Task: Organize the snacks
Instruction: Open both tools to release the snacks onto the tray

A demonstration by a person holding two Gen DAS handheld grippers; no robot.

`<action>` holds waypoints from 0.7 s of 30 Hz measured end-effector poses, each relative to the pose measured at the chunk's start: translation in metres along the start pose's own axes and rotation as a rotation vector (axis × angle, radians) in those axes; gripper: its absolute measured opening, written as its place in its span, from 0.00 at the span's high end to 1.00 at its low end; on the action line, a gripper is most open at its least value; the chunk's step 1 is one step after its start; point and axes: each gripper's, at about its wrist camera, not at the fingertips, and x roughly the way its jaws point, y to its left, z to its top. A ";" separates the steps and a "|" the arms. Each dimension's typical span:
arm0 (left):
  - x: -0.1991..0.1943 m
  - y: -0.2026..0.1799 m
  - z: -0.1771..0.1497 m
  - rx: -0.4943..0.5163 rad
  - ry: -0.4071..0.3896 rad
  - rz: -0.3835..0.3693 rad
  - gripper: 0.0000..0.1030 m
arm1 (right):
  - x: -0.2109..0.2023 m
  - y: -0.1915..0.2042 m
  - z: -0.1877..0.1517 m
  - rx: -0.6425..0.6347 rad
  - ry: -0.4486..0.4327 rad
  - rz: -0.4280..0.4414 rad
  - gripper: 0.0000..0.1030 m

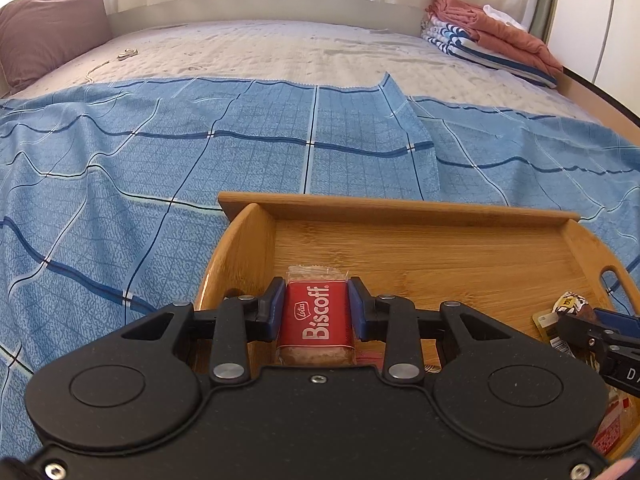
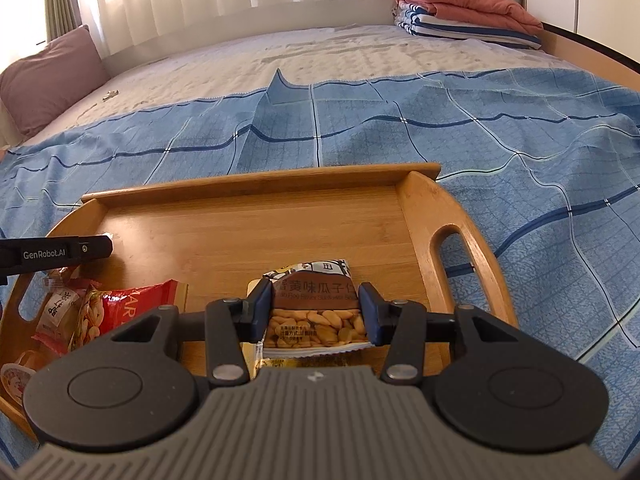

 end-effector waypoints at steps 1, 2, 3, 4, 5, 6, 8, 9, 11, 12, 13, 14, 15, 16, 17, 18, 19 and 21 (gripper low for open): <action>0.000 0.000 0.000 0.003 0.000 0.000 0.69 | 0.000 0.001 -0.001 -0.008 -0.003 0.000 0.51; 0.000 -0.001 -0.001 0.005 -0.001 0.001 0.69 | 0.000 0.001 -0.002 -0.019 -0.007 0.005 0.50; 0.000 -0.001 -0.001 0.006 -0.003 0.002 0.69 | 0.001 0.001 -0.003 -0.028 -0.010 0.018 0.48; -0.001 -0.001 -0.001 0.006 -0.006 0.001 0.69 | 0.001 0.001 -0.003 -0.035 -0.012 0.025 0.48; -0.001 -0.001 -0.001 0.006 -0.010 -0.003 0.69 | 0.001 0.000 -0.003 -0.037 -0.013 0.029 0.46; -0.001 -0.001 -0.002 0.004 -0.014 -0.003 0.65 | 0.000 -0.001 -0.003 -0.032 -0.014 0.035 0.45; -0.001 0.000 -0.002 -0.008 -0.012 -0.021 0.57 | -0.001 -0.004 -0.003 -0.013 -0.017 0.053 0.35; -0.002 0.000 -0.001 -0.014 -0.012 -0.030 0.51 | -0.003 -0.006 -0.003 -0.002 -0.023 0.065 0.31; -0.006 0.001 -0.001 -0.039 -0.011 -0.055 0.40 | -0.009 -0.008 -0.005 0.016 -0.052 0.088 0.19; -0.008 0.002 -0.001 -0.053 -0.013 -0.069 0.30 | -0.014 -0.009 -0.006 0.020 -0.073 0.094 0.13; -0.012 0.003 -0.001 -0.065 -0.019 -0.081 0.25 | -0.019 -0.008 -0.006 0.019 -0.087 0.097 0.12; -0.017 0.003 -0.001 -0.076 -0.029 -0.087 0.16 | -0.023 -0.008 -0.006 0.014 -0.091 0.100 0.12; -0.022 0.004 -0.002 -0.084 -0.041 -0.086 0.11 | -0.027 -0.007 -0.005 0.008 -0.097 0.103 0.12; -0.027 0.004 -0.002 -0.084 -0.053 -0.086 0.10 | -0.032 -0.006 -0.005 0.001 -0.105 0.104 0.12; -0.032 0.004 -0.002 -0.075 -0.066 -0.086 0.09 | -0.037 -0.005 -0.005 -0.005 -0.113 0.106 0.11; -0.038 0.004 -0.002 -0.064 -0.073 -0.083 0.09 | -0.043 -0.004 -0.006 -0.009 -0.119 0.112 0.09; -0.043 0.004 -0.003 -0.056 -0.078 -0.080 0.08 | -0.048 -0.004 -0.006 -0.012 -0.126 0.119 0.09; -0.056 0.003 -0.006 -0.035 -0.088 -0.083 0.07 | -0.059 -0.003 -0.008 -0.019 -0.135 0.126 0.06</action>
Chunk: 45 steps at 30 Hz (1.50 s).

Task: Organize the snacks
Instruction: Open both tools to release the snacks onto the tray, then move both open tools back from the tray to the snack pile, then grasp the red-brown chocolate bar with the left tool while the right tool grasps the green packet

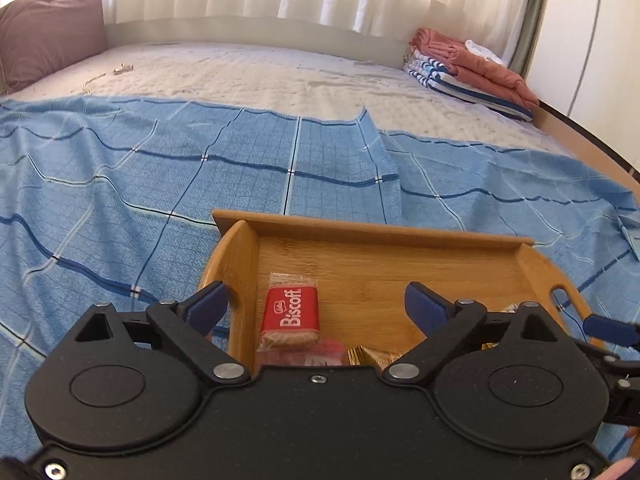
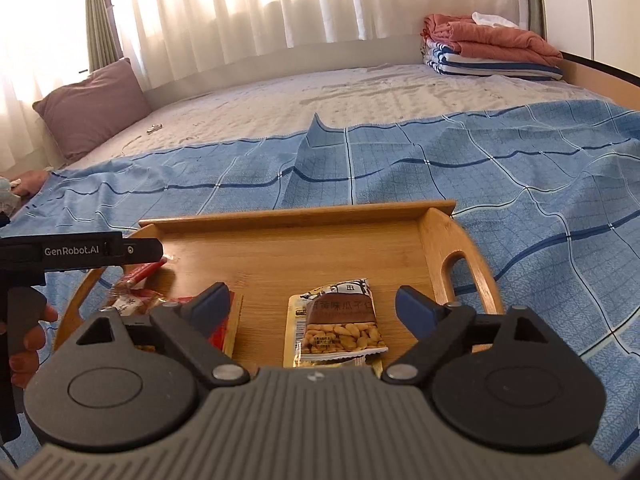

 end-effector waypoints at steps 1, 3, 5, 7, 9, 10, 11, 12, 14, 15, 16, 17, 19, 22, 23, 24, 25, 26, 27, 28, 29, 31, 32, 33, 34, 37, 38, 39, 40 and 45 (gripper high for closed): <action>-0.006 0.000 -0.002 0.007 -0.006 -0.004 0.06 | -0.007 0.001 -0.001 -0.005 -0.004 0.007 0.05; -0.022 -0.001 -0.007 0.027 -0.022 -0.013 0.05 | -0.019 0.005 -0.004 -0.020 -0.013 0.014 0.04; -0.039 -0.003 -0.014 0.056 -0.039 -0.024 0.05 | -0.032 0.008 -0.010 -0.037 -0.020 0.027 0.03; -0.055 -0.004 -0.023 0.089 -0.051 -0.032 0.04 | -0.043 0.011 -0.015 -0.052 -0.018 0.036 0.01; -0.072 -0.006 -0.033 0.118 -0.063 -0.044 0.03 | -0.054 0.013 -0.021 -0.070 -0.020 0.042 0.01; -0.080 -0.007 -0.038 0.131 -0.070 -0.054 0.03 | -0.059 0.015 -0.025 -0.081 -0.022 0.040 0.01; -0.088 -0.008 -0.043 0.142 -0.074 -0.065 0.03 | -0.064 0.017 -0.028 -0.092 -0.026 0.037 0.01; -0.095 -0.009 -0.048 0.152 -0.077 -0.075 0.02 | -0.069 0.019 -0.032 -0.105 -0.029 0.037 0.01; -0.110 -0.011 -0.060 0.176 -0.080 -0.098 0.02 | -0.079 0.024 -0.039 -0.129 -0.034 0.037 0.01; -0.116 -0.012 -0.065 0.184 -0.081 -0.107 0.02 | -0.084 0.025 -0.043 -0.136 -0.034 0.038 0.01; -0.123 -0.014 -0.071 0.192 -0.082 -0.116 0.02 | -0.087 0.026 -0.046 -0.141 -0.034 0.040 0.01; -0.128 -0.014 -0.076 0.197 -0.082 -0.125 0.02 | -0.091 0.026 -0.050 -0.145 -0.034 0.040 0.00; -0.139 -0.016 -0.088 0.206 -0.085 -0.145 0.02 | -0.097 0.028 -0.057 -0.155 -0.035 0.036 0.00; -0.153 -0.019 -0.106 0.218 -0.087 -0.168 0.02 | -0.103 0.027 -0.067 -0.150 -0.033 0.037 0.00; -0.157 -0.020 -0.112 0.222 -0.084 -0.176 0.02 | -0.104 0.026 -0.071 -0.146 -0.030 0.038 0.00; -0.161 -0.021 -0.119 0.224 -0.081 -0.183 0.02 | -0.105 0.026 -0.073 -0.141 -0.027 0.038 0.00; -0.164 -0.021 -0.124 0.226 -0.077 -0.189 0.02 | -0.107 0.024 -0.077 -0.134 -0.025 0.037 0.00; -0.167 -0.022 -0.130 0.227 -0.072 -0.197 0.02 | -0.108 0.023 -0.081 -0.129 -0.021 0.035 0.00; -0.170 -0.022 -0.137 0.227 -0.067 -0.201 0.02 | -0.108 0.022 -0.084 -0.123 -0.016 0.031 0.00; -0.173 -0.022 -0.143 0.229 -0.064 -0.202 0.02 | -0.108 0.021 -0.087 -0.118 -0.012 0.025 0.00; -0.175 -0.023 -0.150 0.234 -0.061 -0.204 0.02 | -0.108 0.018 -0.089 -0.112 -0.008 0.018 0.00; -0.181 -0.024 -0.161 0.247 -0.059 -0.204 0.02 | -0.107 0.014 -0.095 -0.102 0.004 0.005 0.00; -0.183 -0.024 -0.167 0.252 -0.058 -0.207 0.02 | -0.105 0.012 -0.097 -0.096 0.011 -0.003 0.00; -0.185 -0.024 -0.172 0.257 -0.054 -0.213 0.02 | -0.105 0.010 -0.099 -0.092 0.017 -0.011 0.00; -0.187 -0.024 -0.176 0.258 -0.048 -0.217 0.02 | -0.103 0.009 -0.102 -0.088 0.022 -0.024 0.00; -0.191 -0.023 -0.187 0.261 -0.035 -0.224 0.02 | -0.100 0.006 -0.108 -0.084 0.031 -0.039 0.00; -0.191 -0.024 -0.191 0.264 -0.034 -0.222 0.02 | -0.099 0.005 -0.110 -0.080 0.036 -0.040 0.00; -0.192 -0.024 -0.195 0.269 -0.030 -0.220 0.02 | -0.097 0.005 -0.111 -0.077 0.040 -0.039 0.00; -0.192 -0.025 -0.199 0.272 -0.026 -0.215 0.02 | -0.095 0.006 -0.111 -0.076 0.045 -0.036 0.00; -0.189 -0.026 -0.212 0.259 0.002 -0.215 0.02 | -0.087 0.009 -0.112 -0.074 0.055 -0.026 0.00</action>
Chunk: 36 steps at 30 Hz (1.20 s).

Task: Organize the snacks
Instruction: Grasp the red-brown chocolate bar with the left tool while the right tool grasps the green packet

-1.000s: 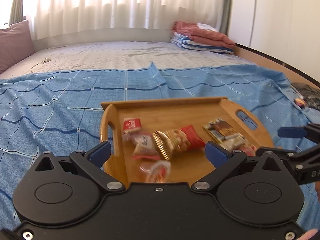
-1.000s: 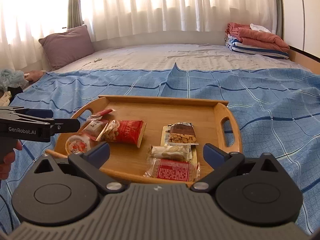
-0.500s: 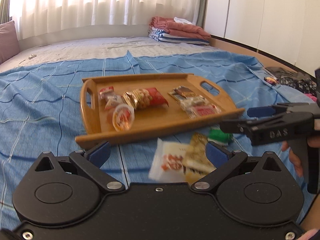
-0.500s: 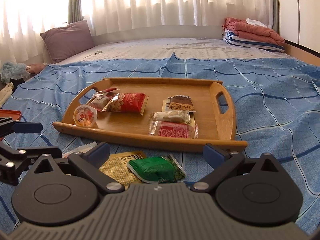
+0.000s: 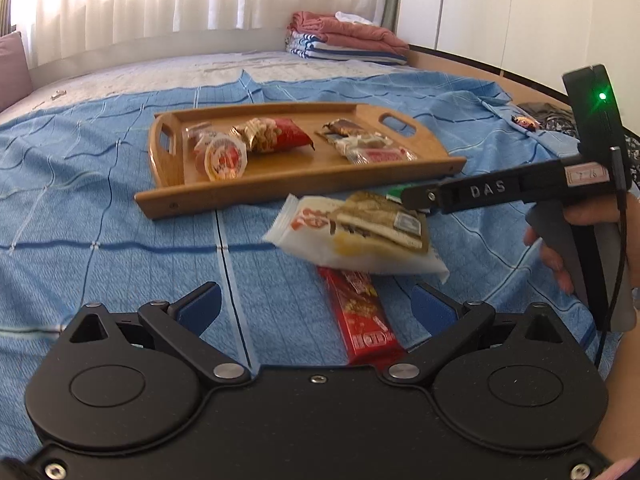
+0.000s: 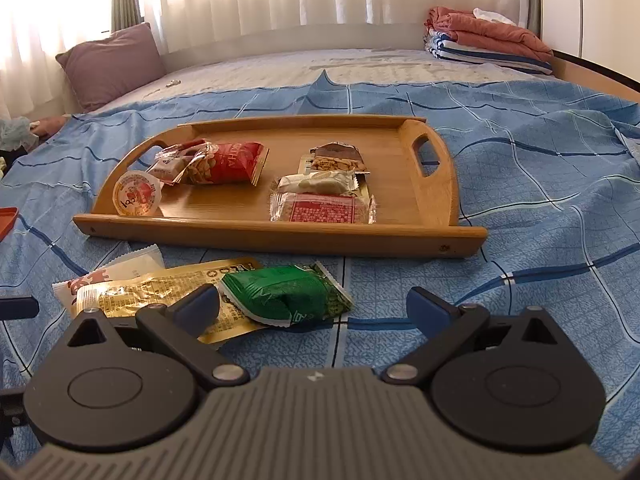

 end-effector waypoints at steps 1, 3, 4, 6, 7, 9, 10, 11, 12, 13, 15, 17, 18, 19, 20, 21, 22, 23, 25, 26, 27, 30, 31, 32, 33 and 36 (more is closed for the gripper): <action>0.001 0.000 -0.002 -0.005 0.004 -0.005 0.03 | 0.002 0.001 0.001 0.003 -0.001 0.002 0.00; 0.002 -0.002 -0.005 -0.009 0.008 -0.011 0.05 | 0.006 0.002 0.003 0.016 0.000 0.008 0.00; 0.003 -0.003 -0.006 -0.007 0.009 -0.010 0.06 | 0.007 0.002 0.003 0.024 0.001 0.011 0.00; 0.004 -0.007 -0.008 0.001 0.006 0.000 0.10 | 0.011 0.003 0.004 0.040 0.002 0.018 0.00; 0.005 -0.009 -0.009 0.008 0.004 0.005 0.11 | 0.012 0.004 0.004 0.046 0.003 0.020 0.00; 0.007 -0.012 -0.009 0.021 0.004 0.012 0.15 | 0.015 0.004 0.004 0.058 0.003 0.025 0.00; 0.008 -0.014 -0.009 0.024 0.004 0.017 0.17 | 0.016 0.004 0.003 0.068 0.003 0.028 0.00; 0.008 -0.015 -0.009 0.028 0.002 0.020 0.20 | 0.017 0.003 0.003 0.076 0.004 0.031 0.00; 0.009 -0.016 -0.009 0.031 0.000 0.023 0.23 | 0.018 0.003 0.003 0.085 0.005 0.034 0.00; 0.009 -0.017 -0.009 0.033 -0.004 0.027 0.24 | 0.019 0.003 0.003 0.090 0.005 0.035 0.00; 0.009 -0.018 -0.009 0.034 -0.010 0.033 0.30 | 0.021 0.003 0.003 0.095 0.005 0.036 0.00; 0.010 -0.019 -0.008 0.032 -0.014 0.034 0.33 | 0.022 0.004 0.004 0.095 0.006 0.036 0.00; 0.011 -0.019 -0.008 0.029 -0.015 0.035 0.37 | 0.022 0.004 0.003 0.095 0.006 0.037 0.00; 0.011 -0.019 -0.008 0.029 -0.016 0.037 0.38 | 0.022 0.003 0.004 0.096 0.006 0.037 0.00; 0.011 -0.019 -0.008 0.031 -0.016 0.037 0.41 | 0.023 0.004 0.004 0.098 0.006 0.038 0.00; 0.011 -0.020 -0.008 0.032 -0.016 0.036 0.45 | 0.024 0.004 0.004 0.100 0.006 0.038 0.00; 0.011 -0.020 -0.008 0.031 -0.015 0.031 0.48 | 0.025 0.004 0.005 0.101 0.007 0.038 0.00; 0.011 -0.021 -0.008 0.029 -0.013 0.023 0.55 | 0.025 0.004 0.005 0.101 0.008 0.037 0.00; 0.011 -0.022 -0.007 0.026 -0.013 0.018 0.63 | 0.026 0.005 0.005 0.099 0.008 0.037 0.00; 0.010 -0.023 -0.007 0.029 -0.013 0.019 0.68 | 0.026 0.005 0.006 0.098 0.009 0.036 0.00; 0.010 -0.023 -0.006 0.031 -0.014 0.019 0.75 | 0.027 0.005 0.006 0.098 0.010 0.036 0.00; 0.009 -0.023 -0.006 0.031 -0.013 0.024 0.78 | 0.027 0.005 0.006 0.097 0.009 0.037 0.01; 0.008 -0.023 -0.006 0.030 -0.013 0.025 0.78 | 0.027 0.005 0.006 0.098 0.008 0.038 0.01; 0.008 -0.022 -0.007 0.030 -0.013 0.026 0.78 | 0.027 0.005 0.006 0.099 0.008 0.039 0.01; 0.007 -0.022 -0.007 0.030 -0.013 0.028 0.78 | 0.027 0.006 0.006 0.099 0.007 0.041 0.02; 0.002 -0.019 -0.009 0.025 -0.013 0.032 0.78 | 0.025 0.007 0.006 0.100 0.001 0.053 0.09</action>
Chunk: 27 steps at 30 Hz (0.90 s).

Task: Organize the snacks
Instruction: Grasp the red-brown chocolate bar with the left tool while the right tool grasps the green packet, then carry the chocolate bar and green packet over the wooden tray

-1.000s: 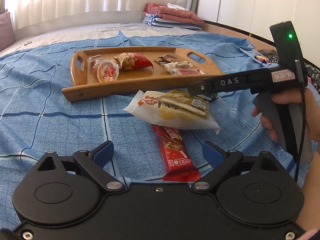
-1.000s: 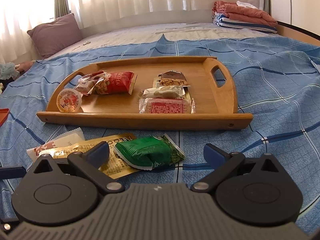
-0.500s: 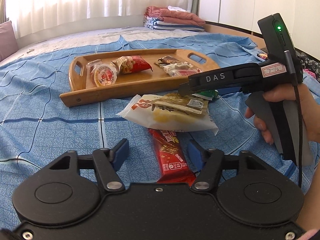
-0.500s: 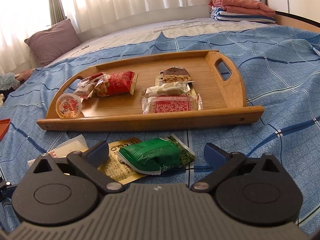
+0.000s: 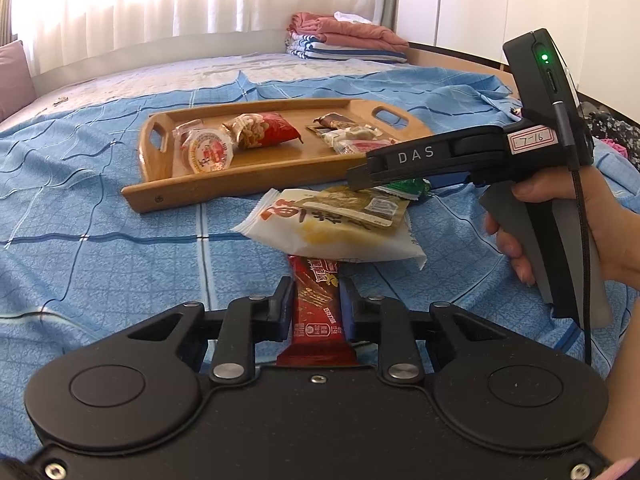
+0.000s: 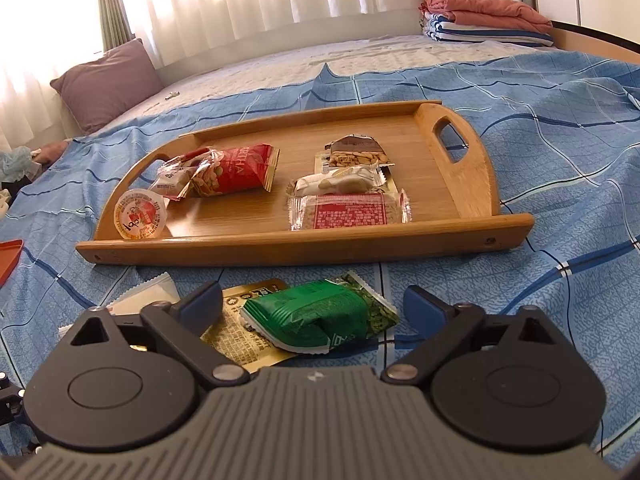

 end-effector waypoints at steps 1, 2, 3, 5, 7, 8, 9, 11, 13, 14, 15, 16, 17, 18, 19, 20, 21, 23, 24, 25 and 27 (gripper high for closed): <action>-0.002 0.002 -0.001 -0.002 0.000 0.004 0.78 | -0.001 0.001 0.000 -0.001 -0.006 -0.004 0.11; -0.003 0.004 -0.001 -0.003 -0.002 0.011 0.78 | -0.002 0.003 0.000 -0.001 -0.012 -0.015 0.17; -0.005 0.005 -0.002 -0.004 -0.003 0.020 0.78 | -0.003 0.004 -0.001 0.002 -0.017 -0.023 0.22; -0.007 0.009 -0.002 -0.005 -0.005 0.040 0.78 | -0.006 0.006 -0.002 0.019 -0.027 -0.042 0.25; -0.007 0.014 -0.003 -0.012 -0.001 0.054 0.78 | -0.008 0.007 -0.004 0.032 -0.035 -0.046 0.26; -0.007 0.016 -0.003 -0.014 0.001 0.062 0.78 | -0.009 0.007 -0.005 0.037 -0.038 -0.049 0.27; -0.006 0.016 -0.003 -0.011 0.009 0.072 0.77 | -0.010 0.006 -0.005 0.041 -0.039 -0.050 0.27; -0.004 0.017 -0.003 -0.007 0.016 0.090 0.76 | -0.013 0.007 -0.006 0.046 -0.043 -0.049 0.27; -0.001 0.017 -0.003 -0.006 0.020 0.097 0.75 | -0.017 0.008 -0.006 0.044 -0.050 -0.045 0.27; 0.000 0.017 -0.002 -0.010 0.021 0.101 0.75 | -0.019 0.009 -0.007 0.040 -0.055 -0.044 0.27; 0.001 0.017 -0.001 -0.014 0.022 0.104 0.75 | -0.021 0.010 -0.007 0.036 -0.060 -0.045 0.27; 0.002 0.017 -0.001 -0.019 0.023 0.104 0.75 | -0.023 0.011 -0.008 0.033 -0.064 -0.045 0.27; 0.003 0.017 0.001 -0.027 0.025 0.104 0.76 | -0.025 0.011 -0.008 0.033 -0.066 -0.044 0.28; 0.003 0.018 0.002 -0.038 0.026 0.103 0.78 | -0.027 0.011 -0.008 0.035 -0.069 -0.043 0.28; 0.003 0.019 0.003 -0.048 0.027 0.101 0.78 | -0.029 0.011 -0.008 0.038 -0.071 -0.041 0.28; 0.002 0.020 0.004 -0.053 0.029 0.103 0.78 | -0.031 0.010 -0.008 0.039 -0.075 -0.041 0.28; 0.001 0.020 0.004 -0.049 0.028 0.108 0.78 | -0.033 0.010 -0.008 0.041 -0.079 -0.042 0.28; -0.002 0.018 0.003 -0.030 0.018 0.122 0.78 | -0.037 0.009 -0.007 0.041 -0.089 -0.044 0.28; -0.005 0.018 0.003 -0.026 0.012 0.126 0.78 | -0.039 0.009 -0.007 0.041 -0.094 -0.046 0.28; -0.007 0.019 0.003 -0.024 0.005 0.129 0.78 | -0.041 0.008 -0.006 0.043 -0.098 -0.047 0.28; -0.014 0.021 0.006 -0.034 -0.008 0.133 0.78 | -0.044 0.006 -0.004 0.047 -0.106 -0.049 0.28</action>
